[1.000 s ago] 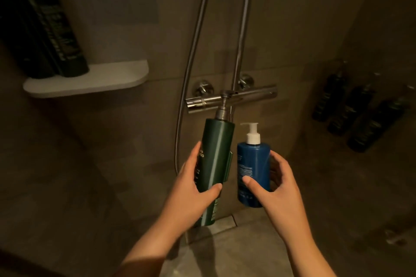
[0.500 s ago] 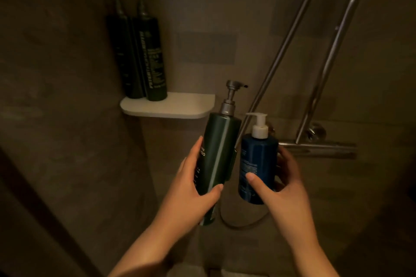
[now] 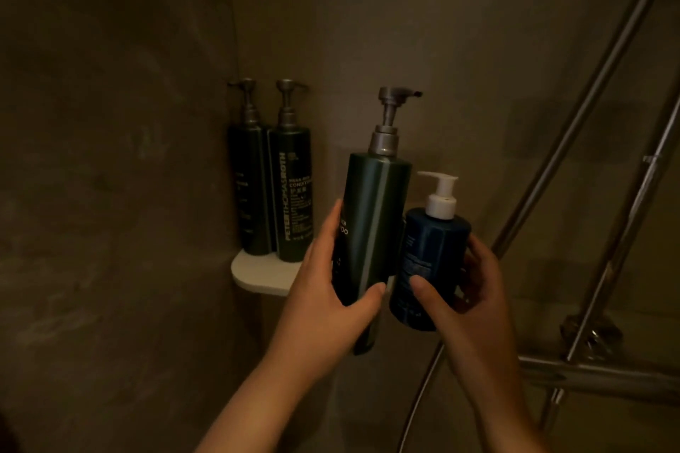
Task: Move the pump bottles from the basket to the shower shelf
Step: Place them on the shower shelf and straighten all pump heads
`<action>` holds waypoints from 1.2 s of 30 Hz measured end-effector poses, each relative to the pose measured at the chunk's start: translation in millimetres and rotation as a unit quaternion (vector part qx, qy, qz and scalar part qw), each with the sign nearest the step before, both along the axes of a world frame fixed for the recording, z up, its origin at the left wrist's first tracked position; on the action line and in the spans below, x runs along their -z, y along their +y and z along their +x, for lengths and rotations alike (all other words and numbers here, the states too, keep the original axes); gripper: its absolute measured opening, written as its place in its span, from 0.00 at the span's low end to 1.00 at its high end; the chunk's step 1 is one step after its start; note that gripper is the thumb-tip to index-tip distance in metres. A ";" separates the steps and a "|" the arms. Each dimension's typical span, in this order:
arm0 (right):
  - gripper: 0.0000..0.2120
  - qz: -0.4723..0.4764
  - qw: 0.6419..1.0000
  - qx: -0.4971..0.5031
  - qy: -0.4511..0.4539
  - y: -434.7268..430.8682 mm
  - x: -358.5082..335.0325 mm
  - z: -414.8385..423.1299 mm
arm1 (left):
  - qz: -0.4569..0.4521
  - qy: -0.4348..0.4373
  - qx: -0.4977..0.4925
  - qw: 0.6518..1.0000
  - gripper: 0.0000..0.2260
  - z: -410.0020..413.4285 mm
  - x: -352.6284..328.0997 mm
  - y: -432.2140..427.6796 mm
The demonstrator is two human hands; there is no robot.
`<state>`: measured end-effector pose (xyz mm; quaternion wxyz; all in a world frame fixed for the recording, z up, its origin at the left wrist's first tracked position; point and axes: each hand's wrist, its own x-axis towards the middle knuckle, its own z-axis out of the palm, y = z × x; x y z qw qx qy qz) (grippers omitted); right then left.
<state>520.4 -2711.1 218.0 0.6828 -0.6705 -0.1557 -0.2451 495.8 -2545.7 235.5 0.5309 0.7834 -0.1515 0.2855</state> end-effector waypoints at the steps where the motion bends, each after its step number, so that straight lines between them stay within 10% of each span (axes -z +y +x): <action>1: 0.35 -0.001 1.000 0.003 -0.005 1.6 -3.8 6.7 | -0.003 -0.004 0.000 1.000 0.42 6.4 -4.7 0.8; 36: 0.42 -0.107 0.994 -0.013 -0.021 20.1 22.6 71.9 | 0.009 -0.015 -0.164 0.986 0.41 52.9 15.0 -13.6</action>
